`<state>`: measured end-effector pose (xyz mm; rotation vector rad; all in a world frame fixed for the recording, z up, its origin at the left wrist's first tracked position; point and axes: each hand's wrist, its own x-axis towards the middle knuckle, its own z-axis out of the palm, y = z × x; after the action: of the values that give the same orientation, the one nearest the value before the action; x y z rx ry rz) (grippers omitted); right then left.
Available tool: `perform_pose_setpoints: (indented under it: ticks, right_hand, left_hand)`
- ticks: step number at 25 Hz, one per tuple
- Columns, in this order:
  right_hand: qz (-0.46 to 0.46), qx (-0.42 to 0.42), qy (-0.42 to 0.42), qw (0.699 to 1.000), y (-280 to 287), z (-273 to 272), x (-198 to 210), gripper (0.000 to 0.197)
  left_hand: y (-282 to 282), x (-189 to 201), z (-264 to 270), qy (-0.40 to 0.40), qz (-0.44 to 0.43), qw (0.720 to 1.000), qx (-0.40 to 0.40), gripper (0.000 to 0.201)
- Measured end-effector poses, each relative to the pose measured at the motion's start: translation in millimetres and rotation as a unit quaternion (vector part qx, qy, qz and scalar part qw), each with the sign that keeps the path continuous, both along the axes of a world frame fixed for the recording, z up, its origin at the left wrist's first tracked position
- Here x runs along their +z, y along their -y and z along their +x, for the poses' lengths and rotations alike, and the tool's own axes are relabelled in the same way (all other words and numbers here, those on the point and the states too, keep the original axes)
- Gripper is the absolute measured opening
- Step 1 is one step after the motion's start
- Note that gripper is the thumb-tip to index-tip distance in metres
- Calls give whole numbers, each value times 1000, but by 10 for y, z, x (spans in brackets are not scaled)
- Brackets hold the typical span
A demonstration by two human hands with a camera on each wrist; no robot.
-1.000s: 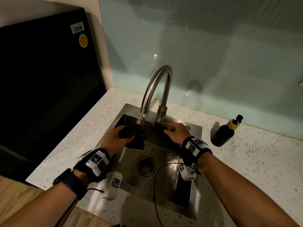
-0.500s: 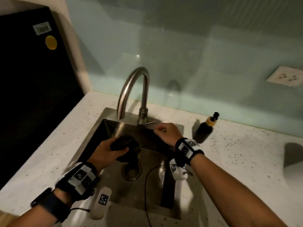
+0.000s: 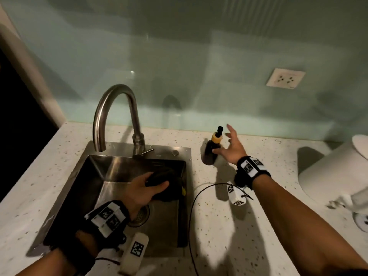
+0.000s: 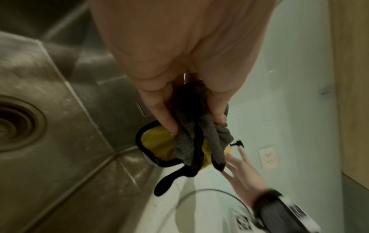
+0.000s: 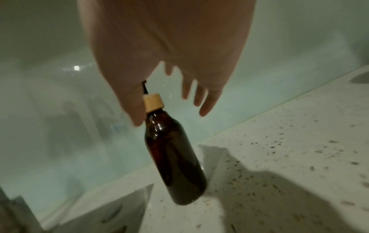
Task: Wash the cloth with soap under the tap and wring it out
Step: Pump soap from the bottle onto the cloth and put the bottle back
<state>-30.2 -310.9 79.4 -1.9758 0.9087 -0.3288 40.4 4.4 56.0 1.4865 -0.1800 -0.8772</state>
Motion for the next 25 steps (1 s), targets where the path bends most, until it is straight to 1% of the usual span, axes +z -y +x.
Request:
perform_pose_setpoints:
  ticks: [1,2,5,6,8,9,12,14,16,18,20,21,23,25]
  right_hand:
    - [-2,29,-16,999,-5,71,-54,101]
    - [-10,40,-27,999,16,119,-107,94]
    - [-43,28,-39,998,3,207,-265,60]
    - [-41,24,-34,998,-12,223,-297,54]
    - [-44,21,-20,999,-76,202,-318,50]
    - [-61,26,-11,998,-130,176,-314,49]
    - [-154,62,12,986,-371,66,-230,54]
    - [-182,86,26,979,-567,-6,-73,64]
    - [-210,124,30,969,-751,-54,144,77]
    - [-202,173,-5,964,-919,-81,354,88]
    - [-196,229,-43,952,-1023,-106,477,98]
    - [-209,248,-54,944,-1049,-119,510,103]
    - [-260,270,-38,926,-1085,-137,543,109]
    - [-325,298,-16,897,-1128,-135,555,107]
  left_hand:
    - [53,36,-15,-3,-4,1000,-10,48]
    - [121,73,-16,3,-6,1000,-18,55]
    - [205,161,-3,8,-17,1000,-8,67]
    - [212,180,8,8,-23,1000,-1,70]
    - [212,224,20,8,-29,1000,4,75]
    - [204,246,20,9,-29,1000,7,72]
    - [189,304,45,-5,-32,999,27,48]
    - [189,337,56,-18,-39,998,46,41]
    - [205,380,66,-22,-42,997,58,38]
    - [205,409,81,-34,-55,996,66,37]
    - [200,446,93,-44,-64,995,67,39]
    - [194,458,99,-43,-64,995,65,40]
    - [165,468,110,-39,-61,996,57,43]
    - [139,460,123,-32,-57,997,49,47]
